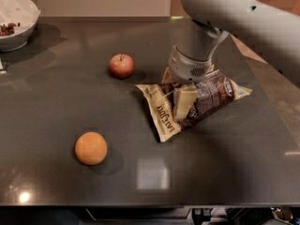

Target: Pick brown chip bag

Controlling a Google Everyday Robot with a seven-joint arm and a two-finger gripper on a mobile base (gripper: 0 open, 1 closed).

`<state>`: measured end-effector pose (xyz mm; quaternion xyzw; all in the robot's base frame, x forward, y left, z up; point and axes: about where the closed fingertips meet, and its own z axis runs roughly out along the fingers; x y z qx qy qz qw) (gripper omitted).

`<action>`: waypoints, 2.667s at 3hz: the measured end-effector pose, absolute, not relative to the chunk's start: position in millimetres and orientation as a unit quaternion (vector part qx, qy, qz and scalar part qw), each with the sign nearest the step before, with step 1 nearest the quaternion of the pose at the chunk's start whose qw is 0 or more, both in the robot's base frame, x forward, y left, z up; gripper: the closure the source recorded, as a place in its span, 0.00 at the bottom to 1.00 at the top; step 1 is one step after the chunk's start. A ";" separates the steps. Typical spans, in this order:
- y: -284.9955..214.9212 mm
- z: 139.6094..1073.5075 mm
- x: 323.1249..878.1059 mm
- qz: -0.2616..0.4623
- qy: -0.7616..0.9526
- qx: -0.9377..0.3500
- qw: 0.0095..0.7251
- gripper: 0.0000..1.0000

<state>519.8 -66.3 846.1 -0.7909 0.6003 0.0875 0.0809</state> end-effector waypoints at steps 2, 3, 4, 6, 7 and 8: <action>-71.3 869.4 513.1 0.089 0.590 -0.798 0.088 0.87; -75.7 896.9 502.2 0.084 0.568 -0.812 0.106 1.00; -81.7 929.8 488.0 0.070 0.528 -0.836 0.129 1.00; -90.1 976.5 471.4 0.063 0.451 -0.873 0.173 1.00; -84.1 1004.2 478.7 0.052 0.420 -0.879 0.218 1.00; -80.0 1006.8 484.5 0.044 0.420 -0.877 0.230 1.00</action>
Offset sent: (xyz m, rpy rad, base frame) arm -0.0185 -0.0152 0.0463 0.0192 -0.0020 0.0448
